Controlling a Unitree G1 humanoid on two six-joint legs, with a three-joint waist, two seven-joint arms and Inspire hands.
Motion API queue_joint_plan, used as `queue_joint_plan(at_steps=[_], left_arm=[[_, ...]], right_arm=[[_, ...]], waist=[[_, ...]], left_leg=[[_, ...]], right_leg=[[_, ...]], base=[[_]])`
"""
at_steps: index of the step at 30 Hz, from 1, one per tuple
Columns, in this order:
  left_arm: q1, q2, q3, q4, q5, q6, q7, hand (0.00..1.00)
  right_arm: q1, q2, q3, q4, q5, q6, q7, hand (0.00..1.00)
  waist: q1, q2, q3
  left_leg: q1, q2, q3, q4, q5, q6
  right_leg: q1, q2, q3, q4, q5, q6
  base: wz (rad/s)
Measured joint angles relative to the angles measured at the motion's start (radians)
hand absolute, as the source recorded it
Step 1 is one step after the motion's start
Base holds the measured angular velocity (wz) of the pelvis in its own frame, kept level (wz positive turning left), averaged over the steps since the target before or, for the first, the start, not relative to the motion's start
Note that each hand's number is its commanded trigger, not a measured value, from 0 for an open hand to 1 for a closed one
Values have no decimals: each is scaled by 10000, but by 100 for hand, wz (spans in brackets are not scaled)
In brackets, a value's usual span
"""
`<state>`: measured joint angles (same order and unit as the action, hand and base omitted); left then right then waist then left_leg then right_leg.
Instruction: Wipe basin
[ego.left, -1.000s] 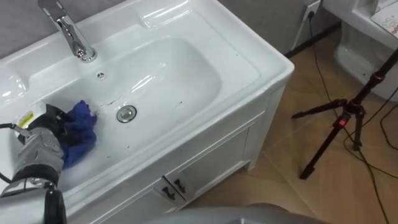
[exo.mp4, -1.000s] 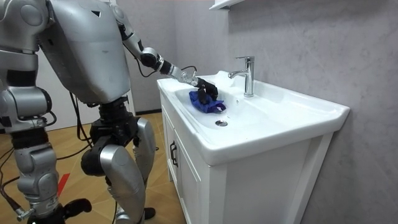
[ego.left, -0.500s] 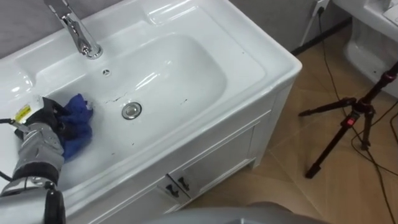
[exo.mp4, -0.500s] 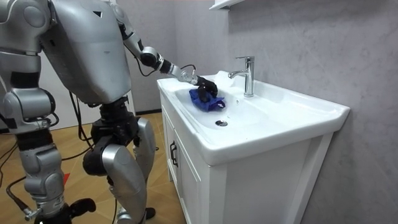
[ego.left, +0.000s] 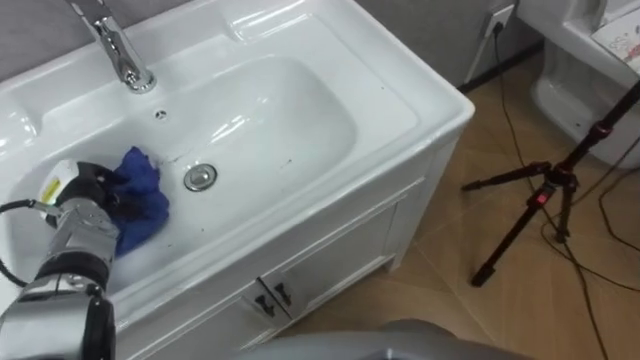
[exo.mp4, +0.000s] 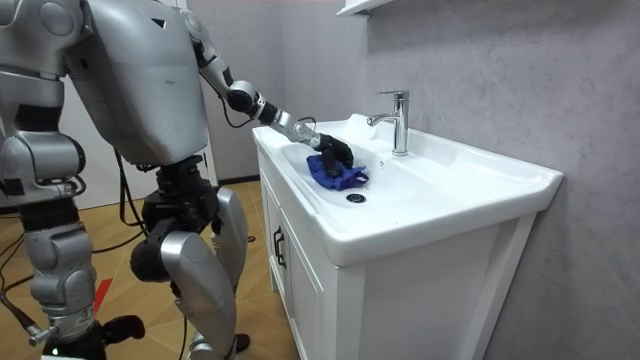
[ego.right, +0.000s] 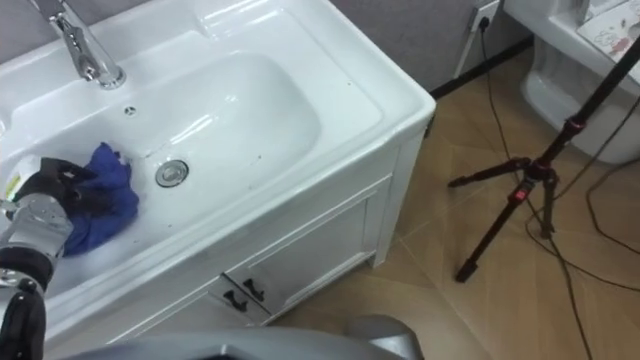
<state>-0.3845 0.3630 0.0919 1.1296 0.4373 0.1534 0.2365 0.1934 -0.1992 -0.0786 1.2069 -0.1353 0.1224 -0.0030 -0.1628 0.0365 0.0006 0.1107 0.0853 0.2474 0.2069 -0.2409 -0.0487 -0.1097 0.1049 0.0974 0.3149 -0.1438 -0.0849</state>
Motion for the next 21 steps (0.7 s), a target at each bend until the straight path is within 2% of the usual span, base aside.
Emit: queue_joint_plan(at_steps=[1, 2, 3, 5, 6, 9, 13, 16, 19, 21], left_arm=[[-197, 6, -2, 198, -157, 3, 38, 100], [-580, 41, -56, 565, -471, 10, 133, 100], [-991, 120, -207, 1040, -789, 21, 180, 100], [-1505, 245, -363, 1466, -1102, 97, 210, 100], [-1804, 296, -438, 1721, -1234, 106, 270, 100], [-2427, 362, -598, 2189, -1751, 118, 562, 100], [-2791, 514, -728, 2292, -2639, 116, 846, 100], [-2917, 508, -842, 2289, -3277, 112, 1119, 100], [-3239, 370, -1167, 2289, -3698, 102, 1381, 100], [-3448, 129, -1266, 2265, -3940, -42, 1450, 100]], right_arm=[[-33, -5, 117, 0, 68, -4, -18, 0], [-89, 1, 312, 12, 99, -19, -56, 0], [-138, 6, 507, 61, 140, -10, -58, 0], [-222, 15, 630, 66, 182, -9, -65, 0], [-324, 9, 797, 72, 237, -9, -79, 0], [-622, 26, 1371, 351, 301, -27, -98, 0], [-807, 20, 1690, 432, 483, -79, -121, 0], [-924, 15, 1785, 557, 736, -160, -80, 0], [-1211, 16, 2175, 787, 938, -144, -76, 0], [-1358, 16, 2255, 788, 971, -127, -84, 0]], waist=[[-2, 15, 7], [-67, 13, 72], [-190, -112, 138], [-340, -58, 104], [-396, -140, 159], [-546, -263, 225], [-763, -421, 304], [-875, -460, 316], [-1065, -531, 346], [-1153, -544, 355]], left_leg=[[-133, -3, 41, 3, 15, 18], [-301, -11, 100, 21, 45, 51], [-502, -36, 112, 88, 67, 77], [-883, -84, 168, 279, 88, 112], [-1096, -107, 262, 307, 117, 156], [-1416, -150, 388, 361, 168, 215], [-1831, -206, 445, 529, 233, 299], [-2026, -235, 478, 704, 246, 331], [-2338, -279, 476, 872, 255, 440], [-2551, -280, 485, 870, 215, 532]], right_leg=[[-91, 4, 48, -14, 60, 7], [-222, 5, 101, -49, 148, 21], [-416, -29, 112, -14, 178, 40], [-800, -88, 145, 121, 219, 81], [-1033, -103, 212, 153, 282, 115], [-1397, -110, 345, 195, 395, 182], [-1770, -186, 390, 258, 462, 340], [-1919, -242, 394, 317, 523, 390], [-2111, -341, 350, 309, 597, 423], [-2267, -346, 350, 301, 726, 540]], base=[[-24], [-10], [0], [-4], [-14], [-13], [-1], [1], [8], [0]])
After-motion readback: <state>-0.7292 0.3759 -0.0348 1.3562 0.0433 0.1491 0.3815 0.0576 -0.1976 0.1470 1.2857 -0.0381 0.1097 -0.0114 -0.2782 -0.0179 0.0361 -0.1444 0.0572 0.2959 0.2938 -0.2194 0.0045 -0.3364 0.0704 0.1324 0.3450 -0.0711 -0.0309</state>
